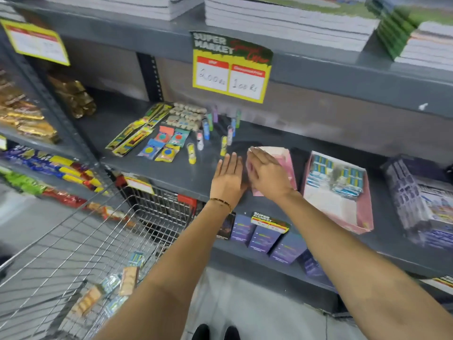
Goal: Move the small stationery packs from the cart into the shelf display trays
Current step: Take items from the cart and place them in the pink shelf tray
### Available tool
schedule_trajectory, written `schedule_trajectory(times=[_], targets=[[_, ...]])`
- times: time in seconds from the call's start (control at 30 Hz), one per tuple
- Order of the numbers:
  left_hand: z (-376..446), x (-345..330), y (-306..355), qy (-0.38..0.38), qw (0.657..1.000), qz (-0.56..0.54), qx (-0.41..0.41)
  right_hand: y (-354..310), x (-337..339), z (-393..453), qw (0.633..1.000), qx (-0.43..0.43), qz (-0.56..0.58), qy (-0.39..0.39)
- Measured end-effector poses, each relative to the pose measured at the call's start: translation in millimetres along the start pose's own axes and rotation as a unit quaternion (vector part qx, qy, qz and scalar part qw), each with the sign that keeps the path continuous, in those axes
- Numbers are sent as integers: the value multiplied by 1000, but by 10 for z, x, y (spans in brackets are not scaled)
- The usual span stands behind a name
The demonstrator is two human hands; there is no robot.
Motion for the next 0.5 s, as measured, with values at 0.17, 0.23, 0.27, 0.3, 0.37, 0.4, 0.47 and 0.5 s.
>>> schedule_trajectory(times=[0.17,0.23,0.27,0.3,0.37,0.4,0.47,0.5], targets=[[-658,33,-922,-6,993,3,116,-978,-408,161,995,94,-20,-24],[-1030,-28,-1342,-18,986,-1,165,-1387,-646,176,990,132,-20,-42],[-1271,-76,-1582,-25,980,-4,197,-1639,-803,176,985,159,-20,-63],[-1538,-128,-1837,-31,972,-6,234,-1915,-980,166,978,188,-21,-89],[-1986,-264,-2232,-47,957,-20,287,-2330,-1274,118,964,232,-26,-125],[-2246,-354,-2456,-57,947,-29,316,-2575,-1438,92,956,257,-25,-141],[-2635,-541,-2791,-82,930,-36,357,-2926,-1731,52,943,284,-32,-172],[-2827,-642,-2949,-99,922,-37,373,-3094,-1904,38,937,289,-36,-191]])
Point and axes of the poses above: each hand's wrist, its own z-axis towards the middle knuckle, its own x-axis out of the back of the hand, y = z × x, the point moved 8 cm from there along z, towards the middle knuckle, and after that the axes turned 13 degrees about -y, right-handed, at the moved point
